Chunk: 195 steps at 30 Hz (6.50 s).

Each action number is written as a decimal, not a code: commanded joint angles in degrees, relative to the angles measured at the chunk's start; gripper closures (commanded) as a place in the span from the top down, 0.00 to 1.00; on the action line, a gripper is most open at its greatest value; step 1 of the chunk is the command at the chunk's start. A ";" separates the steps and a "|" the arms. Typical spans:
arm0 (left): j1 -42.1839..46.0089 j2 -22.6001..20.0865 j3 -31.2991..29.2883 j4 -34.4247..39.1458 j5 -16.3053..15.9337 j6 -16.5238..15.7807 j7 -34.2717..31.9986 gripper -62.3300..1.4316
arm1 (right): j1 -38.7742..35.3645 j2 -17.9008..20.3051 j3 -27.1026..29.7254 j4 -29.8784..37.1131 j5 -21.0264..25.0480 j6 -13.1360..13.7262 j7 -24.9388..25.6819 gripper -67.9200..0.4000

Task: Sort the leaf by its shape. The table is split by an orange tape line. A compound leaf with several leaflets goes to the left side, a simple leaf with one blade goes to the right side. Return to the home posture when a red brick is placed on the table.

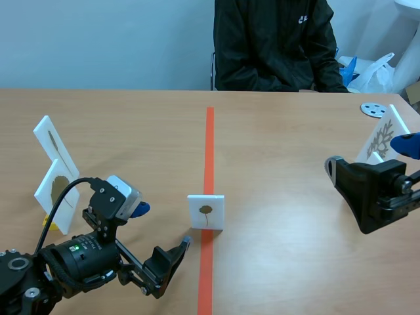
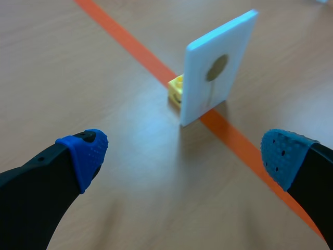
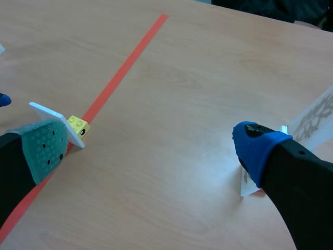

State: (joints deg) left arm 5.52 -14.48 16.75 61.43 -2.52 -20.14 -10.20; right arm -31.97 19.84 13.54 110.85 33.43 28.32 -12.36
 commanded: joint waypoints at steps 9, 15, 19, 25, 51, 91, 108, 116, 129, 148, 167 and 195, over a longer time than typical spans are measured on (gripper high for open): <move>-6.10 1.44 4.07 -5.35 2.21 -0.57 -4.57 1.00 | 0.68 0.48 0.74 -0.07 0.17 -0.46 0.63 1.00; -10.03 1.44 9.27 -8.44 3.89 -0.55 -4.87 1.00 | 0.52 0.48 0.74 -0.07 0.17 -0.68 0.17 1.00; -13.05 1.44 12.15 -11.63 3.89 -0.55 -5.77 1.00 | 0.50 0.46 0.74 -0.07 0.17 -0.70 -0.20 1.00; -16.79 1.44 15.74 -15.39 3.89 -0.59 -6.99 1.00 | 0.52 0.46 0.74 -0.07 0.17 -0.85 -0.22 1.00; -18.05 2.38 20.63 -15.74 3.87 -1.62 -8.41 0.55 | 0.52 0.46 0.74 -0.07 0.17 -0.87 -0.24 1.00; 17.38 1.95 -2.51 28.50 -4.63 8.68 8.81 0.13 | 0.55 0.48 0.74 -0.07 0.20 -0.85 -0.20 1.00; 25.24 2.21 -19.80 31.04 -9.29 12.55 9.07 0.13 | 0.55 0.50 0.76 -0.07 0.17 -0.85 -0.22 1.00; 23.17 2.23 -20.70 23.98 -10.10 13.64 7.69 0.13 | 0.55 0.50 0.76 -0.07 0.20 -0.85 -0.22 1.00; 15.69 2.23 -20.74 10.75 -11.89 16.44 3.72 0.13 | 0.52 0.48 0.76 -0.07 0.20 -0.85 -0.24 1.00; 15.28 2.23 -20.74 6.14 -15.10 16.59 1.14 0.41 | 0.55 0.48 0.76 -0.07 0.20 -0.85 -0.20 1.00; 26.01 2.01 -28.30 32.13 -22.29 13.73 2.84 0.87 | 0.55 0.50 0.76 -0.07 0.22 -0.85 -0.20 1.00; 35.39 -0.79 -23.52 54.77 -21.62 -2.43 17.03 1.00 | -2.97 0.46 2.64 2.69 2.21 -0.79 -0.79 1.00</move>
State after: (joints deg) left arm 41.25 -15.40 -6.96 115.98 -23.64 -22.63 7.60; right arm -34.83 19.84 15.79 112.57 35.16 27.70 -14.06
